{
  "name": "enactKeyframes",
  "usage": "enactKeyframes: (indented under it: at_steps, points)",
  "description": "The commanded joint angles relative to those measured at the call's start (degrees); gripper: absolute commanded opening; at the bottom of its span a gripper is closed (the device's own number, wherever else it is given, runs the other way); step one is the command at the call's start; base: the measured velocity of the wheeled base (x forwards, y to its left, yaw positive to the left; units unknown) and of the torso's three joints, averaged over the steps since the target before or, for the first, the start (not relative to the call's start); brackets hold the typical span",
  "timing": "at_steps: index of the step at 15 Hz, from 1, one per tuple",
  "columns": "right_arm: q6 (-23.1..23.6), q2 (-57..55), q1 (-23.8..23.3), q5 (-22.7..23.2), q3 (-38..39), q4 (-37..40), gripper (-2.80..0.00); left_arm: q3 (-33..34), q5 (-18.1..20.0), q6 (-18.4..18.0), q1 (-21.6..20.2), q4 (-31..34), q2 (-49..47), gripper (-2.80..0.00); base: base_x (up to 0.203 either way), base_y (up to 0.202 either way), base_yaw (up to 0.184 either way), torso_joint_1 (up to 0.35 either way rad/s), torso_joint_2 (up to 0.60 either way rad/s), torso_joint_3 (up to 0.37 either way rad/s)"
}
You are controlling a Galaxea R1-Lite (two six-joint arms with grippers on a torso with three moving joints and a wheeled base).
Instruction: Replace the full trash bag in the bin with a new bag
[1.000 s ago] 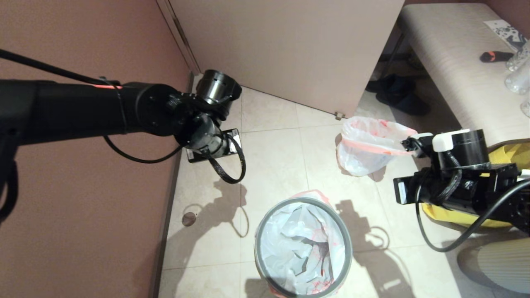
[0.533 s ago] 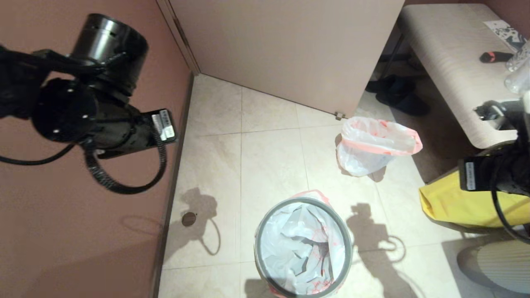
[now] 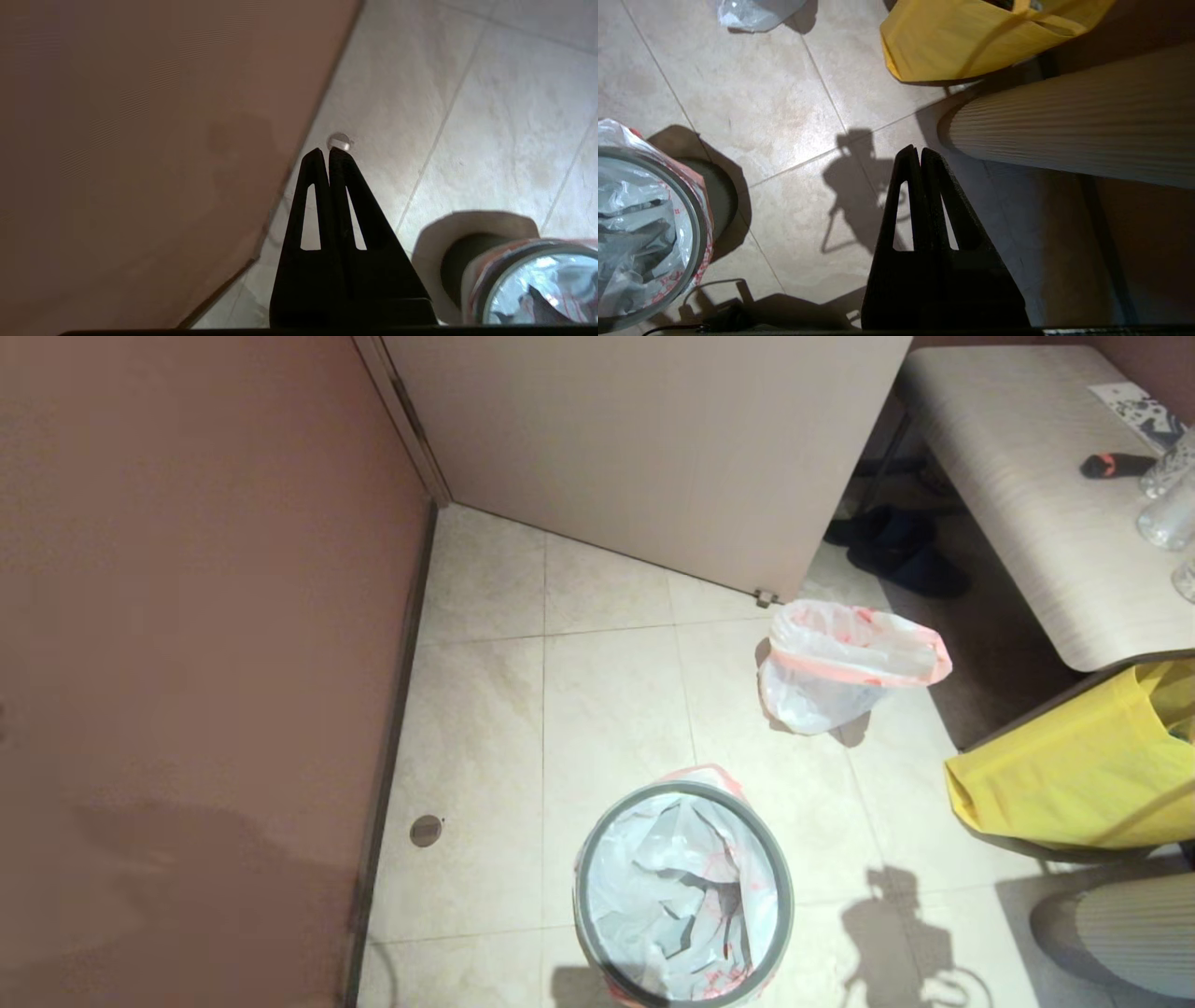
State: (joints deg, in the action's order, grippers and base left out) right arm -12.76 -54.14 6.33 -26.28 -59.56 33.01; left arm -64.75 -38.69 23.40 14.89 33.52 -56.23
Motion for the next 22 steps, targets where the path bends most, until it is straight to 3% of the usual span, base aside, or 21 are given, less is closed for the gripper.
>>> enactKeyframes:
  at_steps: [1, 6, 8, 10, 13, 16, 19, 22]
  points:
    - [-0.47, 13.07, -3.1, -0.01, 0.67, 3.51, -2.8, 5.47, 0.06, -0.24, -3.34, -0.3, 12.04, -2.8, 0.0, 0.0, 0.0, 0.0, 0.0, 0.0]
    - [-0.6, 24.96, -4.91, 2.45, 5.0, 11.02, -2.8, 25.16, 2.25, -1.87, -10.08, -2.94, 29.25, -2.8, 0.0, 0.0, 0.0, 0.0, 0.0, 0.0]
    - [-0.64, 29.79, -5.78, 3.5, 8.65, 11.42, -2.8, 30.15, 8.06, -3.67, -14.7, -3.09, 36.31, -2.8, 0.0, 0.0, 0.0, 0.0, 0.0, 0.0]
    - [0.85, 34.42, -7.42, 8.56, 12.24, 11.7, -2.8, 35.46, 15.63, -6.76, -18.06, -3.85, 40.79, -2.8, 0.0, 0.0, 0.0, 0.0, 0.0, 0.0]
    - [5.72, 40.05, -8.12, 15.1, 17.5, 11.17, -2.8, 36.52, 25.26, -10.94, -13.57, -8.29, 43.25, -2.8, 0.0, 0.0, 0.0, 0.0, 0.0, 0.0]
    - [9.93, 42.4, -7.62, 16.29, 26.55, 3.65, -2.8, 40.31, 30.49, -14.68, -13.99, -9.73, 46.51, -2.8, 0.0, 0.0, 0.0, 0.0, 0.0, 0.0]
    - [12.48, 47.78, -6.92, 20.33, 40.6, -10.35, -2.8, 48.49, 37.1, -20.03, -14.52, -14.08, 54.98, -2.8, 0.0, 0.0, 0.0, 0.0, 0.0, 0.0]
    - [13.86, 53.89, -6.71, 24.44, 50.39, -17.5, -2.8, 54.68, 39.52, -23.33, -14.62, -19.88, 56.23, -2.8, 0.0, 0.0, 0.0, 0.0, 0.0, 0.0]
